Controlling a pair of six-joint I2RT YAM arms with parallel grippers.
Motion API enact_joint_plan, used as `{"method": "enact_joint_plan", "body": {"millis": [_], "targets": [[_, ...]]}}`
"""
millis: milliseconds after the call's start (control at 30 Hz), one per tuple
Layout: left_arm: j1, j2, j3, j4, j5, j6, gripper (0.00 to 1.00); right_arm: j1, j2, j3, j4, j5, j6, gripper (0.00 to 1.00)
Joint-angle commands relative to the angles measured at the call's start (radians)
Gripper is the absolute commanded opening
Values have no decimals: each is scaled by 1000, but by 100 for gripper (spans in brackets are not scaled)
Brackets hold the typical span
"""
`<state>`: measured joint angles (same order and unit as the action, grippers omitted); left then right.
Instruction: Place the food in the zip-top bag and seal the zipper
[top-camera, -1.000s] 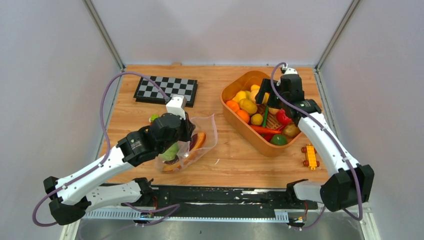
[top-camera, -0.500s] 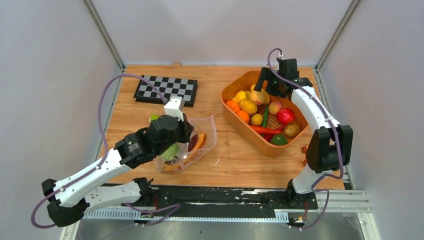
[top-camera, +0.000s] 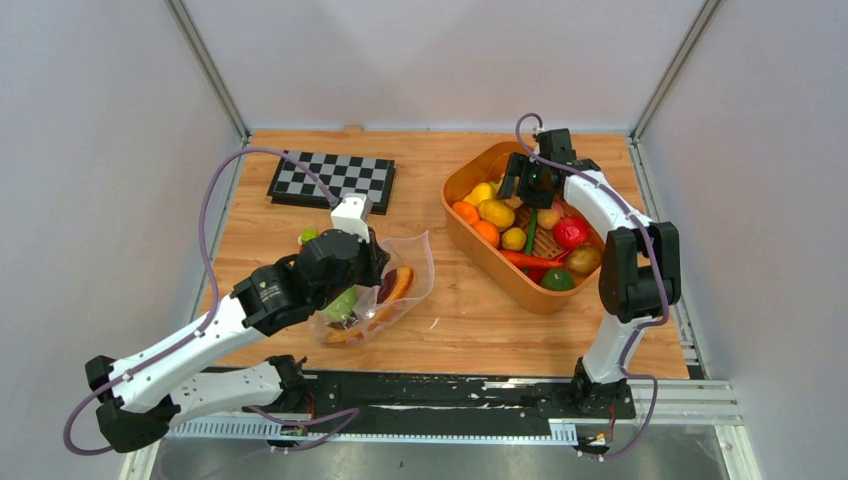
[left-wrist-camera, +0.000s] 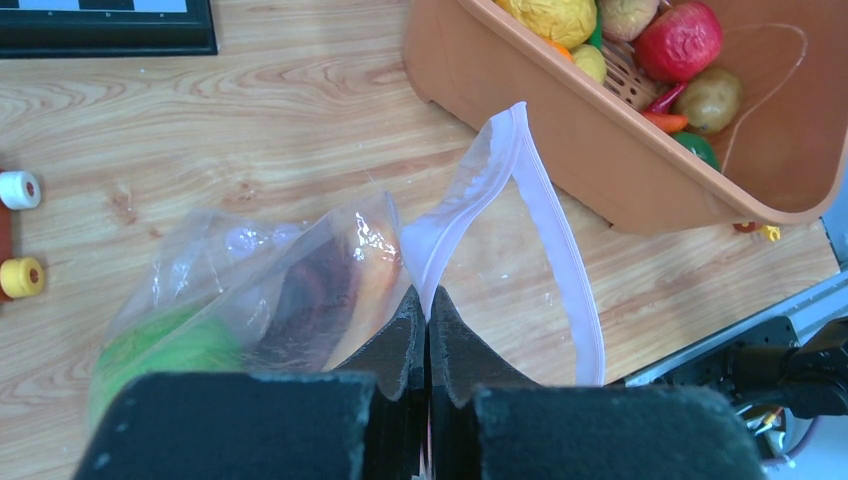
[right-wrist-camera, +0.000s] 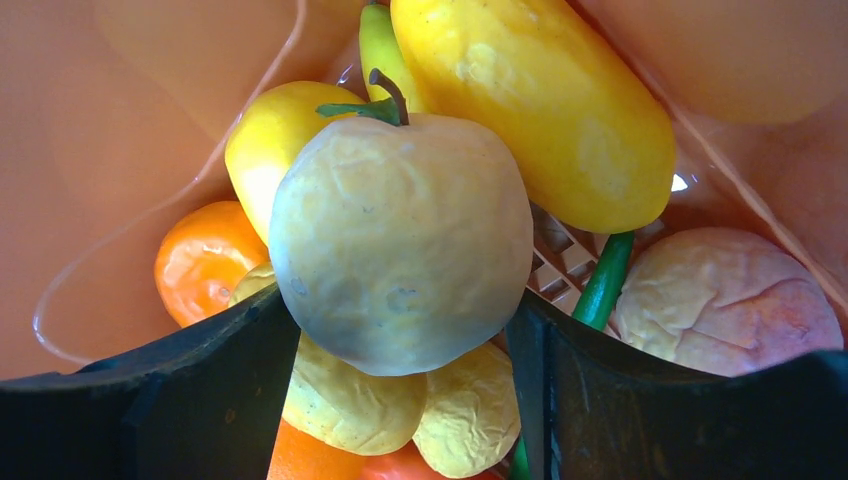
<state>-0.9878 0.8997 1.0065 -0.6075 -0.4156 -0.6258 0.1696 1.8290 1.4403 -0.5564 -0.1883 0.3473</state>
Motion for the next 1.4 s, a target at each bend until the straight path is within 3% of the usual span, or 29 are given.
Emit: {"method": "enact_joint_plan", "body": {"millis": [0, 100, 300, 433, 600, 667, 933, 1100, 1200, 1367], "targets": [[1, -8, 18, 30, -1, -13, 2, 2, -26, -4, 54, 54, -9, 75], [1, -4, 20, 31, 9, -12, 2, 2, -40, 3, 55, 72, -13, 89], [1, -3, 23, 30, 14, -9, 2, 2, -54, 2, 138, 113, -15, 94], [1, -6, 20, 29, 15, -10, 2, 3, 4, 48, 99, 84, -9, 83], [1, -14, 19, 21, 8, -10, 2, 3, -23, 10, 95, 109, -13, 50], [1, -13, 18, 22, 6, -8, 3, 4, -79, -5, 107, 78, -14, 44], [1, -2, 19, 41, 15, -5, 2, 4, -372, -82, 120, -90, 14, 39], [2, 2, 18, 53, 23, -6, 3, 24, -591, -326, 308, -357, 185, 40], [2, 3, 19, 58, 27, -5, 2, 97, -691, -429, 409, -448, 270, 41], [1, 11, 24, 59, 36, -4, 3, 289, -784, -464, 412, -438, 252, 44]]}}
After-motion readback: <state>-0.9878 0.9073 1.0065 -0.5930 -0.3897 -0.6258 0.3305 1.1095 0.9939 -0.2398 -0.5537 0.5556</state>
